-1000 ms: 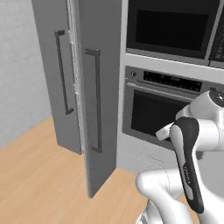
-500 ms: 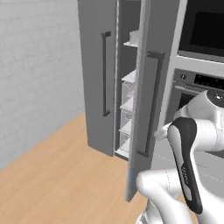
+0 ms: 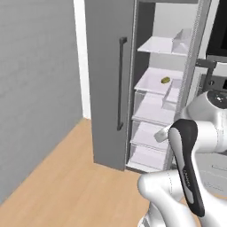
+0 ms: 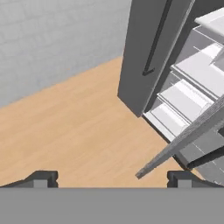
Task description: Place one potato and one chicken drumstick in each tupperware on the nearby counter, to pack two identical lunches.
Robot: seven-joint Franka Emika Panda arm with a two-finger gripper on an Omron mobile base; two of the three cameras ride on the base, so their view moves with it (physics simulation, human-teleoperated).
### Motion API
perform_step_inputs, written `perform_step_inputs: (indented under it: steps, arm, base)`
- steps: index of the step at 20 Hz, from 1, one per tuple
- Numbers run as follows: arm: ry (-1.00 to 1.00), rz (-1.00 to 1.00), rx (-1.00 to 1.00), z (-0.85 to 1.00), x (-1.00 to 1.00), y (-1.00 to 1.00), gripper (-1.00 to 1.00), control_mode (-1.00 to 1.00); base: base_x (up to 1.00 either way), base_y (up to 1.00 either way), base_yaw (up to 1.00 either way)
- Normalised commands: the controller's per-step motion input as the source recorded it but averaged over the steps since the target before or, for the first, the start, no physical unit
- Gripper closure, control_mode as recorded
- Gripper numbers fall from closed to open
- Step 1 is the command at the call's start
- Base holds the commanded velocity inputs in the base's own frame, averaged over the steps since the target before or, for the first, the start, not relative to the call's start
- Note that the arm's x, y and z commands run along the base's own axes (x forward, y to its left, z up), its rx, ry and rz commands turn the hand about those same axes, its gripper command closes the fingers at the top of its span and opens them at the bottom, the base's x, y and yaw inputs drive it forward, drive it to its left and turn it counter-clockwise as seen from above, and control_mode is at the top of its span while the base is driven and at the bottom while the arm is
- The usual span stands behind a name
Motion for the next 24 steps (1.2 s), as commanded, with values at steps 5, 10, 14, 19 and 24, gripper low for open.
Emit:
perform_step_inputs:
  steps: [5,10,14,19,24]
  arm:
    - [0.0,0.0,0.0,0.0,0.0,0.0,-1.0,1.0]
    - [0.0,0.0,0.0,0.0,0.0,0.0,-1.0,1.0]
    - [0.0,0.0,0.0,0.0,0.0,0.0,-1.0,1.0]
    - [0.0,0.0,0.0,0.0,0.0,0.0,-1.0,1.0]
    - [0.0,0.0,0.0,0.0,0.0,0.0,-1.0,1.0]
  base:
    - [0.34,0.95,-0.64]
    - [0.39,0.92,-0.59]
    - [0.51,0.61,-0.46]
    - [0.56,0.01,-0.34]
    - [0.63,0.03,-0.3]
